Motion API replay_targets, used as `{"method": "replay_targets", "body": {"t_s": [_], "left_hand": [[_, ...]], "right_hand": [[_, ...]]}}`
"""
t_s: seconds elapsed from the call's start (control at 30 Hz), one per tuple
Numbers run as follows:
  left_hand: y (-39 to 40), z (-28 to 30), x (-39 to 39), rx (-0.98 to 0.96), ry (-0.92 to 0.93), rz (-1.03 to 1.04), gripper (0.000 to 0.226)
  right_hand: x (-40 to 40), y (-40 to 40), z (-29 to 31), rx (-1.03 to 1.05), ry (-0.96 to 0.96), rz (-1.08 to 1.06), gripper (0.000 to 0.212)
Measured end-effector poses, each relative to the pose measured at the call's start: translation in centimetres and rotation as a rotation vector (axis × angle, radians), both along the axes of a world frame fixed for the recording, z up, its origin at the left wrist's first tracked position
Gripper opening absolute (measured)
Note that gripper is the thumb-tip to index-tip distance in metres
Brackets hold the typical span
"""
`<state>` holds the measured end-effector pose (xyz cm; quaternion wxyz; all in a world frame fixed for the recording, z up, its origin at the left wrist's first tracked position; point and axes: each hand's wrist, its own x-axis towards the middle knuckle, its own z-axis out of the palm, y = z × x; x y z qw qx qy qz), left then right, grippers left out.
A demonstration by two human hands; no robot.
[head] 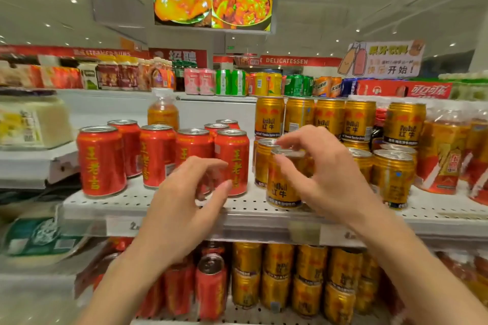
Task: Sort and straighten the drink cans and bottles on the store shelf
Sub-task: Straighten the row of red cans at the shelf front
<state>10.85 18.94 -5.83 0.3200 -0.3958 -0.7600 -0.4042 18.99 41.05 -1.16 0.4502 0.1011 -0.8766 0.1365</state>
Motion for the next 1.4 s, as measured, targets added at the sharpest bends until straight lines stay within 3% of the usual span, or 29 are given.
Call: {"method": "replay_targets", "body": {"t_s": [0.2,0.3,0.43,0.57,0.73,1.03,1.13,1.27,1.4], "left_hand": [[-4.1,3.6,-5.9,-0.171,0.266,0.206,0.041],[-5.0,3.7,-8.0,-0.292,0.279,0.237,0.052],[-4.9,3.4,-8.9,-0.302,0.296,0.235,0.054],[-5.0,3.5,-9.1,-0.297,0.309,0.218,0.054],[-6.1,3.8,-9.5,-0.326,0.299,0.152,0.053],[-8.7,9.5,-11.9,-0.295,0.121,0.301,0.048],[-8.6,12.2,-14.6,-0.36,-0.015,0.383,0.066],[-6.9,14.0,-17.5,-0.416,-0.267,0.32,0.083],[-5.5,14.0,-18.7,-0.439,-0.429,0.234,0.072]], "right_hand": [[-4.9,-2.2,1.3,0.354,-0.297,-0.297,0.056],[-5.2,-2.3,1.2,0.443,-0.309,-0.382,0.049],[-5.4,-1.7,1.0,0.492,-0.291,-0.425,0.039],[-5.3,-1.2,0.5,0.472,-0.28,-0.42,0.038],[-4.9,-1.5,1.8,0.195,-0.241,-0.259,0.041],[-9.4,-4.5,4.8,0.113,-0.279,-0.089,0.043],[-10.4,-4.6,4.2,0.077,-0.341,-0.072,0.04],[-10.2,-4.3,4.1,0.055,-0.371,-0.033,0.047],[-10.1,-4.4,4.3,0.052,-0.381,-0.043,0.042]]}}
